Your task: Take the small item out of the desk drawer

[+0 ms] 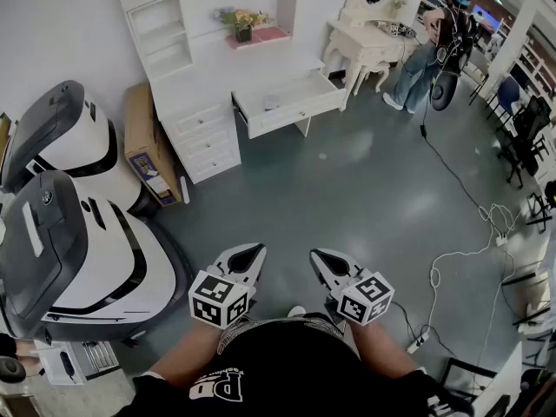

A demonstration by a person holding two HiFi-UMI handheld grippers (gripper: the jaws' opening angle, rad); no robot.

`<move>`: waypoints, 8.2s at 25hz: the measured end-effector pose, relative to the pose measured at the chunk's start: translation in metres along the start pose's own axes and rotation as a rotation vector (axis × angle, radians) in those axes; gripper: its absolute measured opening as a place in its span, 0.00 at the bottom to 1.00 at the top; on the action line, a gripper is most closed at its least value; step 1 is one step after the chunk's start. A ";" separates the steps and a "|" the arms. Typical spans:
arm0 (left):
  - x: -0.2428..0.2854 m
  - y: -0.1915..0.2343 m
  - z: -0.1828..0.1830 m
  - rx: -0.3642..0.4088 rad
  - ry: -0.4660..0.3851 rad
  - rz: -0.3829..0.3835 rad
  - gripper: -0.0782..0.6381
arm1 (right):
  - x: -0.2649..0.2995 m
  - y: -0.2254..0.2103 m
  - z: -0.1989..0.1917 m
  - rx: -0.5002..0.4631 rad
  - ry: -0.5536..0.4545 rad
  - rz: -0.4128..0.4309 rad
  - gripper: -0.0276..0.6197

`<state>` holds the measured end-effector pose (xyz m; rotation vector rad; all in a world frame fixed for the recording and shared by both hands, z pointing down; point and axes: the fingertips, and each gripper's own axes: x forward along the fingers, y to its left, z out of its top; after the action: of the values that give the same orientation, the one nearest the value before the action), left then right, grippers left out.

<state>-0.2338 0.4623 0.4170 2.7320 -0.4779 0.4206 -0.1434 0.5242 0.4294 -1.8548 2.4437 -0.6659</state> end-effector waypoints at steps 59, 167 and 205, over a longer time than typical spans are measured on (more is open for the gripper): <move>0.079 -0.029 0.003 0.017 0.019 0.038 0.13 | -0.026 -0.093 -0.001 0.114 -0.026 -0.006 0.06; 0.440 0.337 0.230 -0.070 0.062 0.243 0.13 | 0.374 -0.460 0.212 0.128 0.107 0.103 0.06; 0.514 0.613 0.217 -0.186 0.231 0.218 0.13 | 0.652 -0.538 0.170 0.042 0.560 -0.065 0.06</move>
<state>0.0499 -0.3023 0.5633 2.4233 -0.7152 0.7009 0.1969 -0.2457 0.6155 -1.9429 2.6389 -1.3958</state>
